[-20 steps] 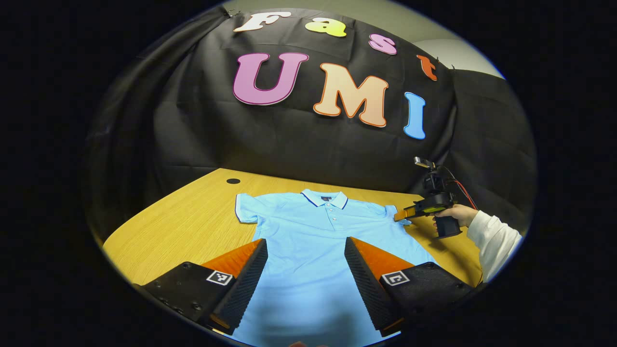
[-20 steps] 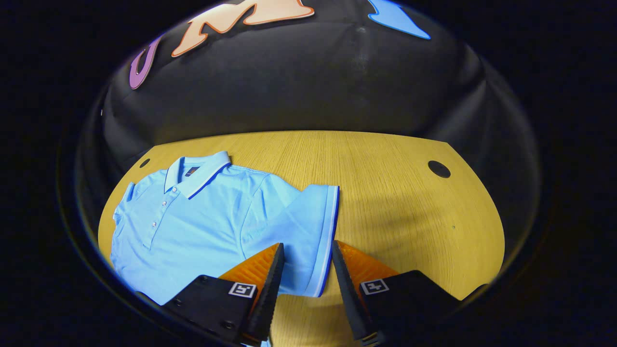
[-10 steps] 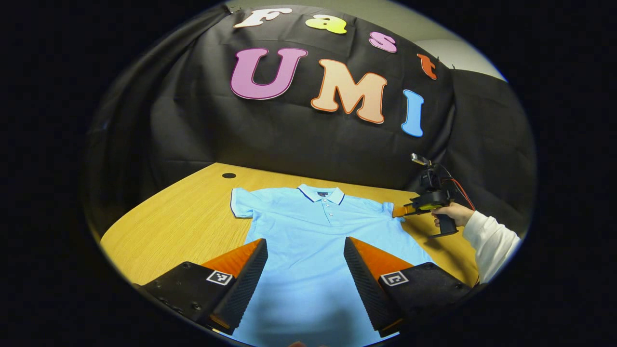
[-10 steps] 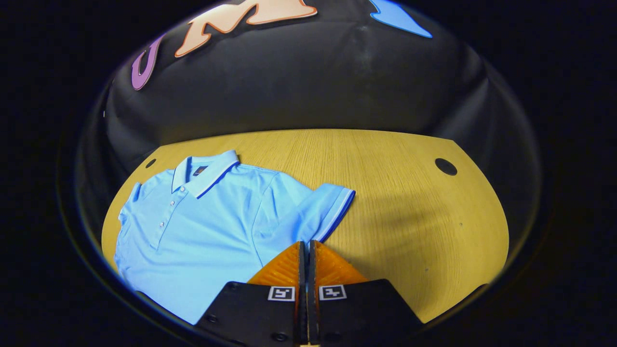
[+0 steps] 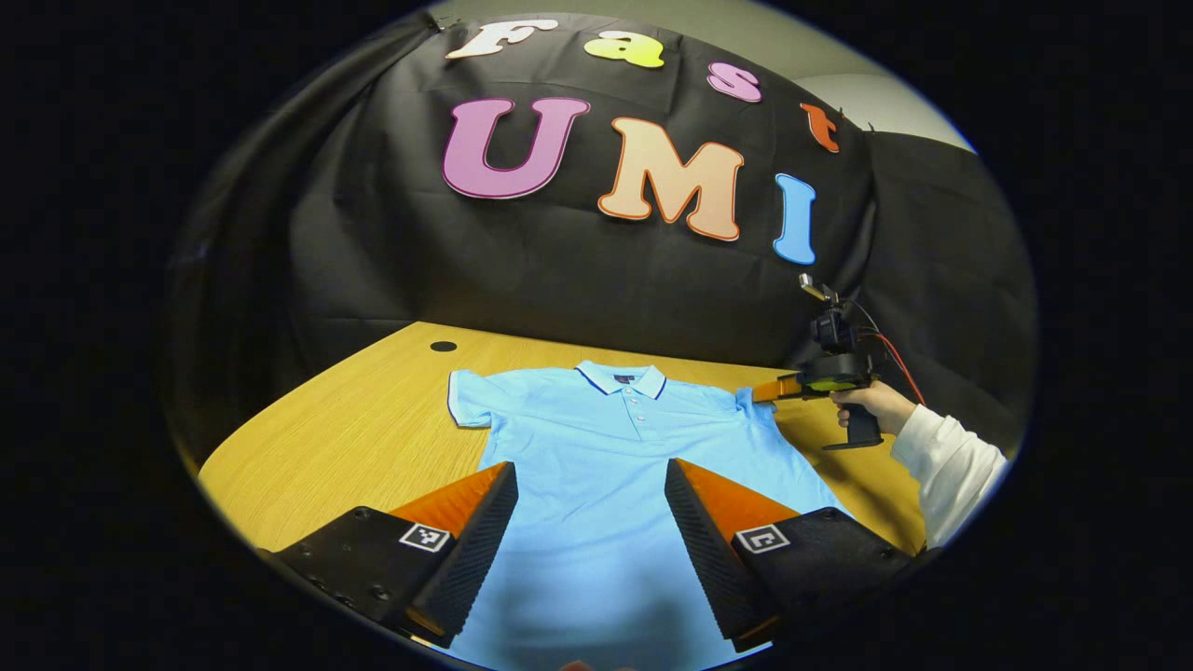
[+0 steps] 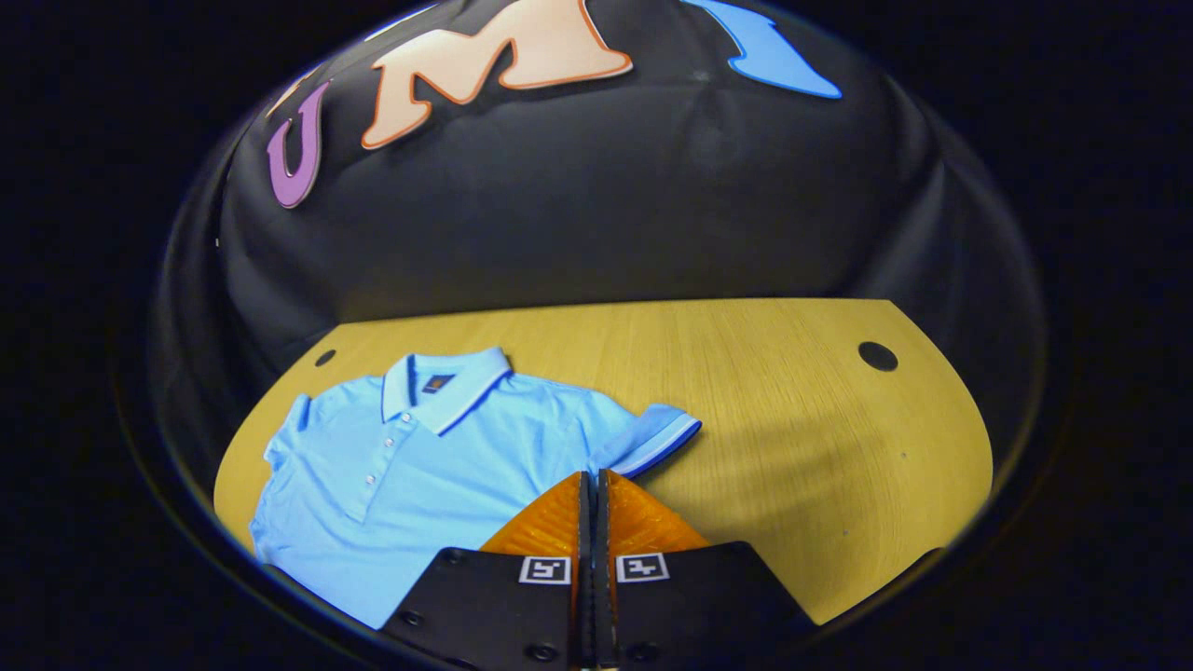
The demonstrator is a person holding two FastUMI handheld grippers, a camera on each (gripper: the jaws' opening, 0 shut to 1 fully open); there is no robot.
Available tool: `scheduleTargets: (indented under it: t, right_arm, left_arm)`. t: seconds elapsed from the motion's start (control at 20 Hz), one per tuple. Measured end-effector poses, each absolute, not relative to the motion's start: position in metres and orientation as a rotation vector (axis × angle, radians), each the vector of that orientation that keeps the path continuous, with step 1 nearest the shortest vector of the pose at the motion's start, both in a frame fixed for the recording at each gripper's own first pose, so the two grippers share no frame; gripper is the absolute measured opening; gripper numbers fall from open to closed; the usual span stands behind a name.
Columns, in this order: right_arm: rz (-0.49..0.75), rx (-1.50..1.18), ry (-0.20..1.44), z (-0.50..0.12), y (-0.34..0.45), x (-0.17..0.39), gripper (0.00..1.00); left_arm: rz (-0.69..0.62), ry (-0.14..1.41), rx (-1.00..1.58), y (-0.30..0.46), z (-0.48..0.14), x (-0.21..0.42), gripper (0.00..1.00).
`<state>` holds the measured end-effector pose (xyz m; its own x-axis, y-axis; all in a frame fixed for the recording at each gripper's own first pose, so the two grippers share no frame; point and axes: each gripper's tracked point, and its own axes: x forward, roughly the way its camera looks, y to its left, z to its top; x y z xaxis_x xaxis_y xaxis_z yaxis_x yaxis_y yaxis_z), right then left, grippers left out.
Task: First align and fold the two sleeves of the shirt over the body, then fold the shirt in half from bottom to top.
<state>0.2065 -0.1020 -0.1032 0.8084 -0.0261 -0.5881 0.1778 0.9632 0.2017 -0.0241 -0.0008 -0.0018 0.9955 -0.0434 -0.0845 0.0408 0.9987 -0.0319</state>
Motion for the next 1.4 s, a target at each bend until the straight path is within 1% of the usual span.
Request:
scheduleTargets:
  t: [0.25,0.5,0.65,0.7,0.75,0.8,0.85,0.9,1.1,1.2,1.4]
  right_arm:
    - [0.069,0.244,0.541,-0.072,-0.022,0.218,0.03]
    - [0.237,0.216,0.577,-0.081,0.062,0.215,0.04]
    - [0.263,0.237,0.614,-0.094,0.085,0.215,0.04]
    - [0.271,0.235,0.618,-0.097,0.09,0.215,0.08]
    - [0.278,0.233,0.623,-0.098,0.093,0.214,0.07]
    - [0.294,0.236,0.628,-0.099,0.097,0.212,0.1]
    - [0.323,0.249,0.633,-0.099,0.103,0.208,0.1]
    - [0.347,0.258,0.638,-0.095,0.108,0.203,0.19]
    - [0.357,0.16,0.613,-0.089,0.103,0.189,1.0]
    - [0.362,0.144,0.599,-0.084,0.1,0.174,0.98]
    - [0.394,0.125,0.583,-0.073,0.094,0.133,0.98]
  left_arm:
    - [-0.043,0.086,-0.03,-0.001,-0.002,-0.025,0.95]
    - [-0.034,0.085,-0.029,0.004,-0.001,-0.025,0.95]
    - [-0.022,0.084,-0.034,0.008,-0.001,-0.024,0.95]
    - [-0.022,0.084,-0.037,0.009,0.0,-0.024,0.95]
    - [-0.019,0.083,-0.038,0.01,0.0,-0.025,0.95]
    - [-0.017,0.081,-0.039,0.011,0.0,-0.024,0.95]
    - [-0.014,0.08,-0.038,0.013,0.001,-0.024,0.95]
    - [-0.009,0.081,-0.038,0.015,0.0,-0.023,0.95]
    - [0.0,0.093,-0.054,0.019,-0.004,-0.02,0.95]
    - [0.009,0.099,-0.058,0.025,-0.006,-0.018,0.95]
    - [0.051,0.106,-0.075,0.043,-0.008,-0.013,0.95]
